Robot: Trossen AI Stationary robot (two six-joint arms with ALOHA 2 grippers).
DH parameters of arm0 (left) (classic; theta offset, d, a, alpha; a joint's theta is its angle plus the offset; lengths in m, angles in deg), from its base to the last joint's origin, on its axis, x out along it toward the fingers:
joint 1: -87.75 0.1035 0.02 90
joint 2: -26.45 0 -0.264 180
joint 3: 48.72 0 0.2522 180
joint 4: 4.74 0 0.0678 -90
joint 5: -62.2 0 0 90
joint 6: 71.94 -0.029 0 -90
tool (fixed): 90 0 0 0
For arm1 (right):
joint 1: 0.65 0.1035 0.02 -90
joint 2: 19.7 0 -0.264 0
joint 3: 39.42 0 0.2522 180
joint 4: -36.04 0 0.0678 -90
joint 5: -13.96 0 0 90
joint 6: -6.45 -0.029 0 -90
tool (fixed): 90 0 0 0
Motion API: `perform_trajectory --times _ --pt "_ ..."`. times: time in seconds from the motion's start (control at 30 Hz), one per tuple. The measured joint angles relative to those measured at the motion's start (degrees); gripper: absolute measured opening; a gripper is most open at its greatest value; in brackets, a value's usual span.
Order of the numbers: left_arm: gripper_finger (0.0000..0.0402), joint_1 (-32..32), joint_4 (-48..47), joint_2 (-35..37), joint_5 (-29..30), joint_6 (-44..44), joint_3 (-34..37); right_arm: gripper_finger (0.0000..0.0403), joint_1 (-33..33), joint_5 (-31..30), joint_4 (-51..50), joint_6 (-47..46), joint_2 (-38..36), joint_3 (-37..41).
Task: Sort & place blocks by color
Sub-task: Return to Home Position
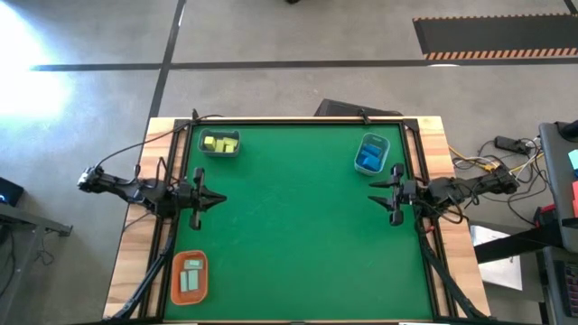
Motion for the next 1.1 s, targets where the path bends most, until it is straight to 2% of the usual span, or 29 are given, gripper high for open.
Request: perform_trajectory --times 0.23,1.1 --pt "0.0 0.0 -0.14 -0.43 0.0 -0.01 -0.07 0.0164 0.0 -0.01 0.04 -4.92 0.14 0.02" --pt "0.0 0.0 -0.11 -0.47 0.0 -0.05 -0.09 0.0164 0.0 0.0 0.04 -4.51 0.22 0.11"
